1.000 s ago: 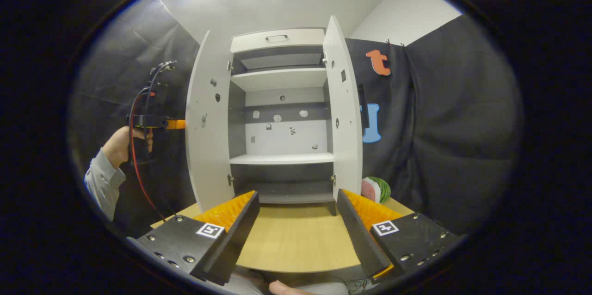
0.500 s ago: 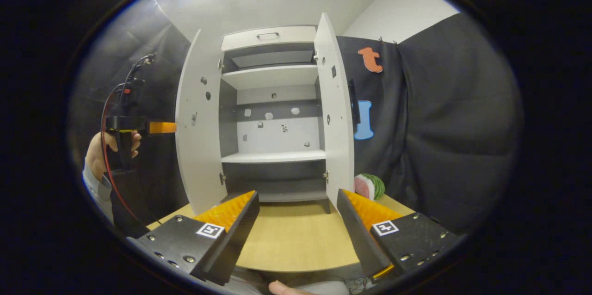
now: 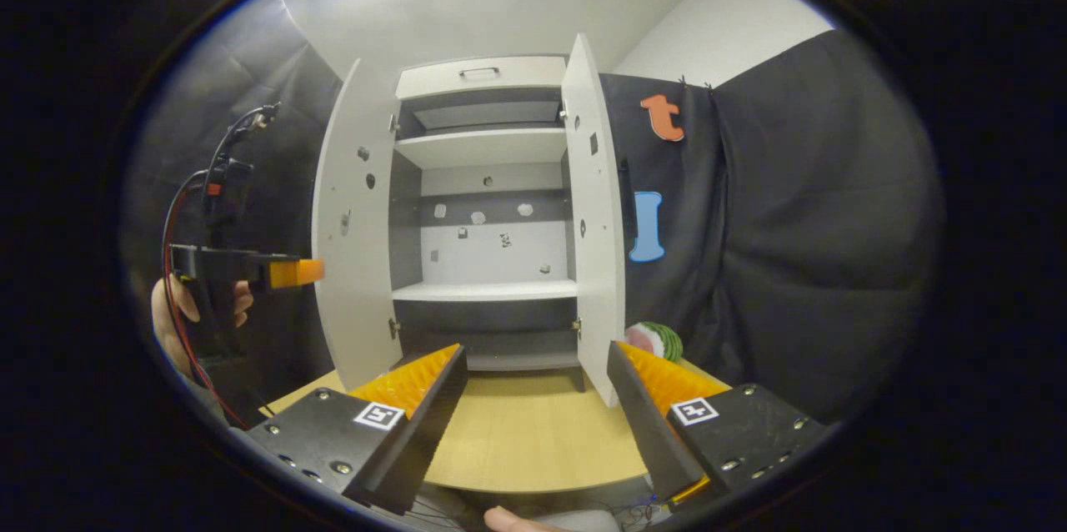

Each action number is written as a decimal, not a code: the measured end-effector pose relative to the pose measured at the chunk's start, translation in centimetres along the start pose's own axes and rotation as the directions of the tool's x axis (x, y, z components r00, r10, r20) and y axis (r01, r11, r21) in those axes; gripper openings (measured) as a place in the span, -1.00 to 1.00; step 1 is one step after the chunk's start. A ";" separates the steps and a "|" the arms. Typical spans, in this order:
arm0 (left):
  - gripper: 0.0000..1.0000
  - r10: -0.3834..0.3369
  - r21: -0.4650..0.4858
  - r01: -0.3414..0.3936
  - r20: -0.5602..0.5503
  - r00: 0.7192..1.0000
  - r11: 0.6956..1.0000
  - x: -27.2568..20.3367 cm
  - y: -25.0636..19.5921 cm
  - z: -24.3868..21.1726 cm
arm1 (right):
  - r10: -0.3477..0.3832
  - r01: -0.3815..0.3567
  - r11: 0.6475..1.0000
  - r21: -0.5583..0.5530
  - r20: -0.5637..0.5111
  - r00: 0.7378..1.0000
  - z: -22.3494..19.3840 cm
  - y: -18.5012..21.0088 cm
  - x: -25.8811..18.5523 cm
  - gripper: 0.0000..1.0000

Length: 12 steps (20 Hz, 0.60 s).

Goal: Open the right door of the double-door shoe cabinet with the right hand, and open the left door with the left hand.

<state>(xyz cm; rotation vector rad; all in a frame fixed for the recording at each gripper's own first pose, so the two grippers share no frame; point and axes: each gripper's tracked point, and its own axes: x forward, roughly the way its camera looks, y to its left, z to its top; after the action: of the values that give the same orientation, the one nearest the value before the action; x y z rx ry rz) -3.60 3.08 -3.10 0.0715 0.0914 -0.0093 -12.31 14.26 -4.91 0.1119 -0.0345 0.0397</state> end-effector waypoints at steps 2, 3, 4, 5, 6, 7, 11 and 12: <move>1.00 0.038 -0.007 -0.038 0.025 0.999 0.999 -1.3 -0.4 0.4 | -0.012 0.013 1.000 -0.008 0.015 1.000 1.2 -0.5 0.1 1.00; 0.96 0.041 -0.020 -0.040 0.028 0.999 0.999 -1.9 -0.8 0.4 | -0.015 0.016 1.000 -0.019 0.022 1.000 1.8 -0.5 0.0 1.00; 0.96 0.040 -0.035 -0.039 0.034 0.999 0.999 -2.6 -1.4 0.6 | -0.012 0.013 0.999 -0.032 0.031 0.999 2.6 -0.5 0.0 1.00; 0.96 0.035 -0.045 -0.033 0.045 0.998 0.998 -3.2 -2.0 0.8 | -0.010 0.011 0.999 -0.039 0.035 0.999 3.1 -0.5 0.2 1.00; 0.96 0.032 -0.048 -0.029 0.049 0.998 0.998 -3.8 -2.5 0.8 | -0.007 0.009 0.999 -0.044 0.034 0.999 3.5 -0.6 0.2 1.00; 0.95 0.035 -0.054 -0.032 0.046 0.998 0.998 -4.4 -2.8 0.7 | -0.006 0.008 0.999 -0.048 0.032 0.999 3.8 -0.6 0.3 1.00; 0.95 0.026 -0.100 -0.022 0.032 0.999 0.995 -6.2 -4.3 0.4 | -0.010 0.013 0.999 -0.051 0.054 0.998 5.5 -0.9 0.4 1.00; 0.96 0.018 -0.100 -0.015 0.038 0.999 0.995 -6.3 -4.6 0.6 | -0.008 0.010 0.999 -0.047 0.055 0.998 5.6 -0.9 0.5 1.00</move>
<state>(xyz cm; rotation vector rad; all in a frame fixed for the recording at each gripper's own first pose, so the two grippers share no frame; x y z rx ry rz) -9.91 -1.49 -2.27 -0.0277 0.0524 0.0105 -11.92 12.72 0.62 0.0654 -0.0893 0.0270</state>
